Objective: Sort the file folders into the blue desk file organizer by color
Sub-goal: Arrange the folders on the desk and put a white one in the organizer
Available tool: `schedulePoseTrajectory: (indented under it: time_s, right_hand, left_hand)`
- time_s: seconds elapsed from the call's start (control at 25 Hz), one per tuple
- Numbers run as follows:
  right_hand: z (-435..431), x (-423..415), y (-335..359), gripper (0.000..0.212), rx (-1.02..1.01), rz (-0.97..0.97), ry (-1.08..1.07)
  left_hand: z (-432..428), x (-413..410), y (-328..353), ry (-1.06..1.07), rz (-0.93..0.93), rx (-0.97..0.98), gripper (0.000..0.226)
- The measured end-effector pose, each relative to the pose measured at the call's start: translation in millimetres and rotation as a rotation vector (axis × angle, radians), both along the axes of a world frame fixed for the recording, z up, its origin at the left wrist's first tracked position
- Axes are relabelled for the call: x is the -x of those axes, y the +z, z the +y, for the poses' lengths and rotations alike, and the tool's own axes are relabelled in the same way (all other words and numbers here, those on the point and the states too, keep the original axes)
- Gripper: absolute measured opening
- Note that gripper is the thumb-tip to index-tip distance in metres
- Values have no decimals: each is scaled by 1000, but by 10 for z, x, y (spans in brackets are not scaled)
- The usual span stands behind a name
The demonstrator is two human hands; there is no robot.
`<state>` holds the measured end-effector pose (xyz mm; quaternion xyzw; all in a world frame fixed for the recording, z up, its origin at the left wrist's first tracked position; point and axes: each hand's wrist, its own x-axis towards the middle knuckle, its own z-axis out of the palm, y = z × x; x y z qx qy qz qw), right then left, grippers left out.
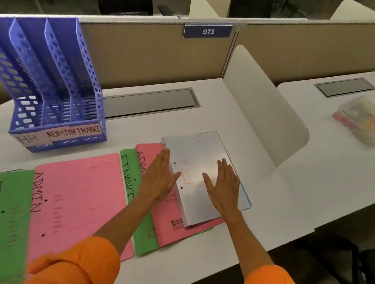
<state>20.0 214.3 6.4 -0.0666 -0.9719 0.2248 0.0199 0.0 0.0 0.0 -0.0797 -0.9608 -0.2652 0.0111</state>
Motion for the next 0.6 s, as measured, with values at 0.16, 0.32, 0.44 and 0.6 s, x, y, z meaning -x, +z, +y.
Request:
schedulePoseTrajectory:
  time_s: [0.16,0.32,0.44,0.6]
  right_hand:
    - [43,-67,-303,76,-42,-173,-29]
    - [-8,-147,-549,79,4,-211,-41]
    - [-57,-171,-629,79,24,-172,-56]
    - [-43,-161,-670,79,27,-150,-75]
  left_hand:
    - [209,-59,-171,135,-160,-309,75]
    - [406,-44,-238,406,-262,-677,56]
    - [511,-13,-225,655,-364,-956,71]
    - [520,152,-201,855,-465,-1106,73]
